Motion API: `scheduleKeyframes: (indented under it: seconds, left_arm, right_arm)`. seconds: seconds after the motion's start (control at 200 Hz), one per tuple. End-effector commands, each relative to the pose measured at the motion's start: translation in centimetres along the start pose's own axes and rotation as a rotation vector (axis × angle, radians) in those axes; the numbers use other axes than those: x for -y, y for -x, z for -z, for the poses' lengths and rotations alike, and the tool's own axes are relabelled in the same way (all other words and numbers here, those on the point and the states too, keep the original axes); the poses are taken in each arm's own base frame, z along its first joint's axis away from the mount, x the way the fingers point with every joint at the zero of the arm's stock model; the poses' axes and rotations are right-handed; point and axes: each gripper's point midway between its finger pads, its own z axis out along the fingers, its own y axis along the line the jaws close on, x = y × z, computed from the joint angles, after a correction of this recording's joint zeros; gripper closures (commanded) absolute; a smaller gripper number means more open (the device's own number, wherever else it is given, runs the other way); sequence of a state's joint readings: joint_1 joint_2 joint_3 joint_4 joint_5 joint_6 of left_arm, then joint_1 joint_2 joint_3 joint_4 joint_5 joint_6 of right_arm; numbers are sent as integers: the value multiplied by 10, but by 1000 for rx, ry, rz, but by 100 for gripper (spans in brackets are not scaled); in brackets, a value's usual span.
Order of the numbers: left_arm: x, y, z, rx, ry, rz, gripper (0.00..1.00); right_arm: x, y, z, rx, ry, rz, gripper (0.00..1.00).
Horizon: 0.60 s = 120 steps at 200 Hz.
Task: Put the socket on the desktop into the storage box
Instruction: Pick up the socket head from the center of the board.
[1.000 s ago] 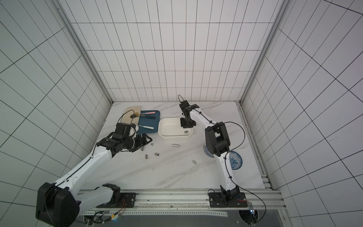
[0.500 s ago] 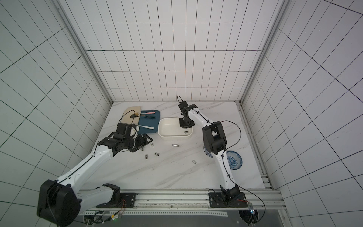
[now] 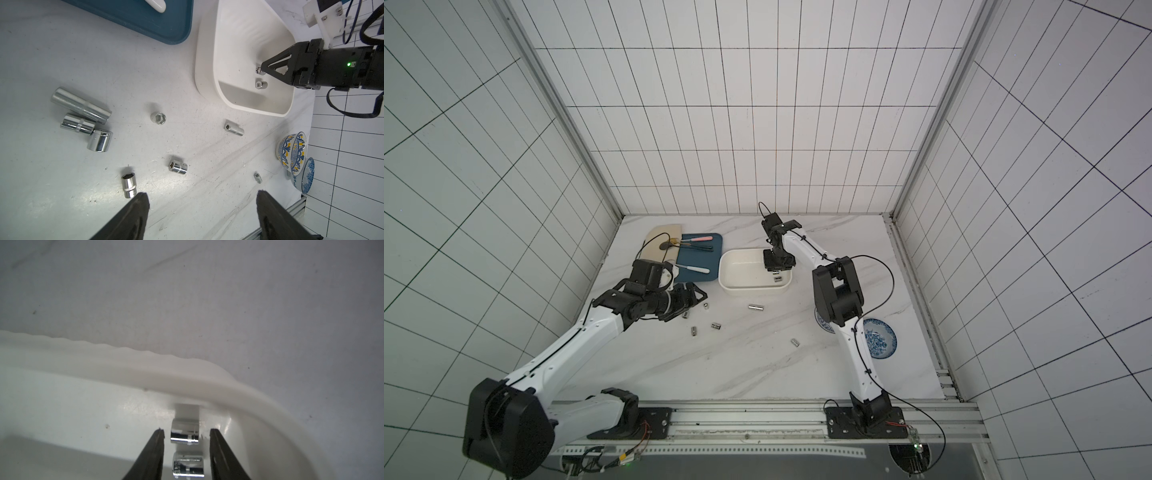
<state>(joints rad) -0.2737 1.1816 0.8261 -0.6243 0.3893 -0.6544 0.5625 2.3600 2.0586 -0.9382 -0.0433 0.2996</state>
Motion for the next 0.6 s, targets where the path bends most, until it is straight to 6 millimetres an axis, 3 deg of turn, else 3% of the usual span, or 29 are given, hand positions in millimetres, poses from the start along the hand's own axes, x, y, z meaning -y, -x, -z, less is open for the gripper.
scheduleKeyframes:
  seconds: [0.0, 0.38, 0.595]
  left_arm:
    - [-5, 2, -2, 13, 12, 2, 15]
    - [-19, 5, -2, 19, 96, 23, 15]
    - [-26, 12, 0, 26, 146, 41, 16]
  right_arm:
    - [-3, 7, 29, 43, 14, 8, 58]
    - [-14, -1, 70, 120, 40, 36, 54]
    - [-23, -18, 91, 150, 66, 64, 54]
